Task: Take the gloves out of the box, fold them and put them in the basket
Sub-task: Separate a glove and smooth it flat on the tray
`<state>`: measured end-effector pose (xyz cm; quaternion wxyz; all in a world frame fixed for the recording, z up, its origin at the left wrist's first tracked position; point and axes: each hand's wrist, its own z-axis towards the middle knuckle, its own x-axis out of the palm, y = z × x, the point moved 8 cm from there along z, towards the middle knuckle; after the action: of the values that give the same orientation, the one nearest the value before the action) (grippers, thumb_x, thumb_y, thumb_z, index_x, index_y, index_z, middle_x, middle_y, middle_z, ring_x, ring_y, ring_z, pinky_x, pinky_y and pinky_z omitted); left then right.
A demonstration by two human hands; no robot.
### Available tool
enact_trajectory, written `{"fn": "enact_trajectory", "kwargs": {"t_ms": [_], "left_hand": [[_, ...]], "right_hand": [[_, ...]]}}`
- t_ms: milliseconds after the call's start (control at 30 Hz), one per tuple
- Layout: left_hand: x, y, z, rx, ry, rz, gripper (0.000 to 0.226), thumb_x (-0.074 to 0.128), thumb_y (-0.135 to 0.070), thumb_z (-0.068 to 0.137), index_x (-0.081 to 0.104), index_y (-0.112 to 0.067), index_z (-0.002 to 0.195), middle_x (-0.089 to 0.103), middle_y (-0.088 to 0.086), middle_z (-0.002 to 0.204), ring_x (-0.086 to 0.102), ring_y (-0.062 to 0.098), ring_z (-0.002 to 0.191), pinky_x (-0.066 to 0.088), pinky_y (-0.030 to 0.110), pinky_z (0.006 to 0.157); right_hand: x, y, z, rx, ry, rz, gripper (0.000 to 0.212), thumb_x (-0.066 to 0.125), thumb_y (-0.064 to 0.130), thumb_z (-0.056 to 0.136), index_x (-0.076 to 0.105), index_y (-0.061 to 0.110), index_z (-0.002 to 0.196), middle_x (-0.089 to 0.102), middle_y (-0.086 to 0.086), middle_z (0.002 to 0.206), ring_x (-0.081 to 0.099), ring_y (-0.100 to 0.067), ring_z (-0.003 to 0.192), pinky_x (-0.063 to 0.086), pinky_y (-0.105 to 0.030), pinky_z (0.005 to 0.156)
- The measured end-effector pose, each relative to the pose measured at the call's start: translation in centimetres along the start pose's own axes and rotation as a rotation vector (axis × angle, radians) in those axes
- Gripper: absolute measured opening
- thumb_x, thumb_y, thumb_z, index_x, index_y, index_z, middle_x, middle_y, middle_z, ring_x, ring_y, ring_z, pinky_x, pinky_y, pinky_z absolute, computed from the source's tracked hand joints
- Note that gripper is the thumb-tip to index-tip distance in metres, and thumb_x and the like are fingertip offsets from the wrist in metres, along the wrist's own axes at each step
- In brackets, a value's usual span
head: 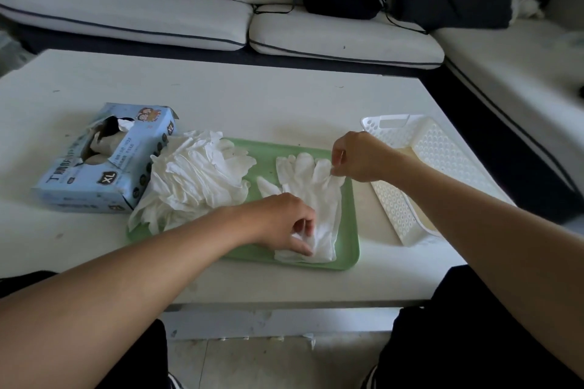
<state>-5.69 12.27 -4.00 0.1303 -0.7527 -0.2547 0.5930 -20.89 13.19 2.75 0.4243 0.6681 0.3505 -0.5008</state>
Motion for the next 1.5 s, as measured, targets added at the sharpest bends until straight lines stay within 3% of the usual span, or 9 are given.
{"fn": "enact_trajectory", "kwargs": {"t_ms": [167, 400, 667, 833, 967, 1033, 1167, 1333, 1500], "left_hand": [[-2.1, -0.3, -1.7, -0.142, -0.095, 0.188, 0.043, 0.071, -0.067, 0.079, 0.060, -0.026, 0.074, 0.062, -0.012, 0.073, 0.060, 0.009, 0.071, 0.048, 0.029, 0.065], [0.9, -0.2, -3.0, -0.177, -0.035, 0.168, 0.042, 0.075, -0.059, 0.082, 0.055, -0.023, 0.091, 0.058, -0.008, 0.092, 0.060, 0.018, 0.090, 0.047, 0.032, 0.074], [1.4, 0.1, -2.9, -0.163, -0.198, 0.071, 0.025, 0.074, -0.044, 0.088, 0.059, -0.028, 0.099, 0.051, -0.010, 0.099, 0.056, 0.015, 0.092, 0.040, 0.029, 0.076], [0.9, -0.8, -2.2, -0.144, -0.208, 0.130, 0.020, 0.076, -0.030, 0.085, 0.065, -0.018, 0.096, 0.059, -0.002, 0.100, 0.059, 0.019, 0.091, 0.048, 0.032, 0.079], [0.6, -1.3, -2.0, -0.170, -0.152, 0.209, 0.007, 0.066, -0.016, 0.085, 0.069, -0.015, 0.092, 0.064, 0.004, 0.092, 0.063, 0.025, 0.084, 0.054, 0.039, 0.077], [0.1, -1.6, -1.9, -0.170, -0.144, 0.219, 0.005, 0.064, -0.018, 0.085, 0.068, -0.016, 0.087, 0.064, 0.003, 0.088, 0.063, 0.025, 0.081, 0.055, 0.039, 0.075], [-3.8, -0.8, -1.6, -0.257, -0.213, -0.125, 0.028, 0.063, -0.038, 0.086, 0.070, -0.013, 0.096, 0.066, 0.002, 0.102, 0.062, 0.022, 0.095, 0.051, 0.037, 0.086], [-8.9, -1.7, -2.1, -0.166, -0.430, -1.058, 0.022, 0.051, -0.019, 0.093, 0.065, -0.004, 0.101, 0.058, 0.014, 0.097, 0.051, 0.023, 0.092, 0.036, 0.038, 0.087], [-10.6, -3.6, -1.6, -0.102, -0.530, -1.204, 0.031, 0.056, -0.029, 0.099, 0.068, -0.003, 0.112, 0.066, 0.016, 0.102, 0.060, 0.029, 0.096, 0.043, 0.039, 0.081]], "right_hand": [[4.2, 4.0, -8.0, -0.086, 0.431, 0.135, 0.020, 0.081, 0.030, 0.083, 0.068, 0.015, 0.081, 0.072, -0.004, 0.066, 0.072, -0.014, 0.058, 0.058, -0.024, 0.058], [5.8, 4.3, -9.9, -0.130, 0.251, 0.015, 0.030, 0.084, 0.040, 0.076, 0.073, 0.019, 0.095, 0.047, 0.020, 0.068, 0.047, 0.001, 0.064, 0.037, -0.025, 0.069], [6.5, 4.4, -9.0, -0.220, 0.176, -0.107, 0.016, 0.071, 0.022, 0.089, 0.075, 0.018, 0.103, 0.064, 0.001, 0.116, 0.062, -0.018, 0.098, 0.049, -0.029, 0.085], [7.1, 4.1, -8.8, -0.240, 0.248, -0.135, 0.040, 0.082, 0.036, 0.079, 0.071, 0.013, 0.111, 0.054, 0.004, 0.100, 0.054, -0.015, 0.090, 0.045, -0.026, 0.081], [8.3, 3.9, -8.6, -0.240, 0.228, -0.093, 0.019, 0.072, 0.013, 0.084, 0.068, 0.015, 0.102, 0.065, -0.004, 0.105, 0.065, -0.026, 0.092, 0.054, -0.037, 0.082], [7.8, 3.9, -8.4, -0.275, 0.252, -0.088, 0.012, 0.070, 0.016, 0.085, 0.069, 0.014, 0.097, 0.062, 0.001, 0.095, 0.059, -0.020, 0.085, 0.049, -0.031, 0.078], [3.2, 2.6, -7.2, -0.153, 0.300, 0.306, 0.022, 0.067, 0.020, 0.084, 0.056, 0.012, 0.067, 0.047, 0.006, 0.064, 0.044, -0.011, 0.061, 0.036, -0.025, 0.059], [-3.7, 1.2, -6.9, -0.107, 0.131, 1.093, 0.028, 0.046, 0.019, 0.072, 0.058, -0.003, 0.084, 0.049, -0.012, 0.084, 0.047, -0.022, 0.080, 0.042, -0.029, 0.069], [-5.9, 1.3, -7.2, -0.110, 0.073, 1.382, 0.006, 0.047, 0.015, 0.072, 0.045, 0.013, 0.067, 0.039, -0.005, 0.067, 0.038, -0.017, 0.060, 0.031, -0.030, 0.058]]}}
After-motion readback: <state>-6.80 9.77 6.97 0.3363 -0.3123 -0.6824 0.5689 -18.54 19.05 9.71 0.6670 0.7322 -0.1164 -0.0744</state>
